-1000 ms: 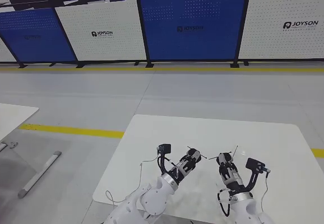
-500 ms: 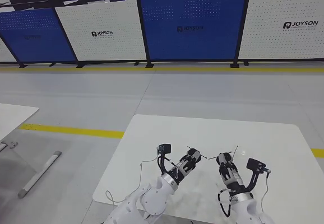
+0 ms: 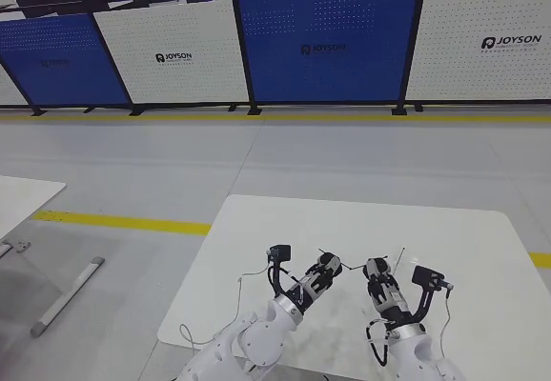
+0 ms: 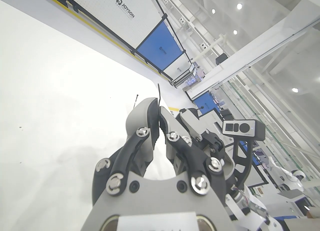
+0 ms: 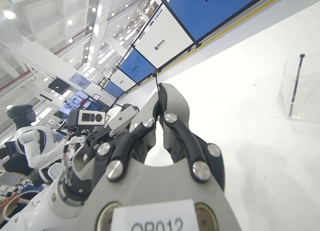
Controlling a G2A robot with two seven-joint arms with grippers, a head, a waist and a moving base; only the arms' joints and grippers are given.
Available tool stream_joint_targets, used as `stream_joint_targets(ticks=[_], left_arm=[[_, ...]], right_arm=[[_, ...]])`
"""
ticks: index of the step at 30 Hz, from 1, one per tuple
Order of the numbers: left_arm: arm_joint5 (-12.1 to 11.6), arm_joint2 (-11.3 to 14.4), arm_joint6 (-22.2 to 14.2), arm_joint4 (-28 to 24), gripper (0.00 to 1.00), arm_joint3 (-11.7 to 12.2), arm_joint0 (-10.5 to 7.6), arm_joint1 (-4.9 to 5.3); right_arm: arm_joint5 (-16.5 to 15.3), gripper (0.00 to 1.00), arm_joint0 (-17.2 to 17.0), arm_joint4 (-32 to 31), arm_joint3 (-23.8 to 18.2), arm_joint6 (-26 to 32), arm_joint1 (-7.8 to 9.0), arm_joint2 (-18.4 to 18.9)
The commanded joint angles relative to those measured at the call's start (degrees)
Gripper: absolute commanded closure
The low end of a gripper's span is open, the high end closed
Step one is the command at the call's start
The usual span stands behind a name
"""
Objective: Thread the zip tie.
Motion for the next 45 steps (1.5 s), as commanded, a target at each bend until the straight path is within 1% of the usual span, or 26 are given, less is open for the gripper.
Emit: stream_joint_targets(ticks=[1, 11, 15, 20, 25, 32, 45], left_arm=[[0.0, 0.0, 0.0, 0.0, 1.0, 0.0, 0.0, 0.0], [0.0, 0.0, 0.0, 0.0, 1.0, 0.0, 0.0, 0.0], [0.0, 0.0, 0.0, 0.0, 1.0, 0.0, 0.0, 0.0], [0.0, 0.0, 0.0, 0.0, 1.0, 0.0, 0.0, 0.0], [0.0, 0.0, 0.0, 0.0, 1.0, 0.0, 0.0, 0.0], [0.0, 0.0, 0.0, 0.0, 1.0, 0.0, 0.0, 0.0], [0.0, 0.0, 0.0, 0.0, 1.0, 0.0, 0.0, 0.0]], right_arm=[[0.03, 1.0, 0.03, -0.21, 0.11, -0.04, -0.14, -0.03], [0.19, 1.0, -0.72, -0.79, -0.14, -0.83, -0.67, 0.98], [0.26, 1.0, -0.45, -0.58, 0.43, 0.09, -0.97, 0.79], [-0.23, 1.0, -0.24, -0.58, 0.73, -0.16, -1.34, 0.7], [-0.7, 1.0, -1.19, -0.87, 0.14, -1.28, -1.51, 1.46], [-0.84, 1.0, -1.94, -1.46, -0.46, -0.62, -1.71, 2.11], [-0.13, 1.0, -1.31, -2.8, 0.14, 0.39, -2.48, 1.78]])
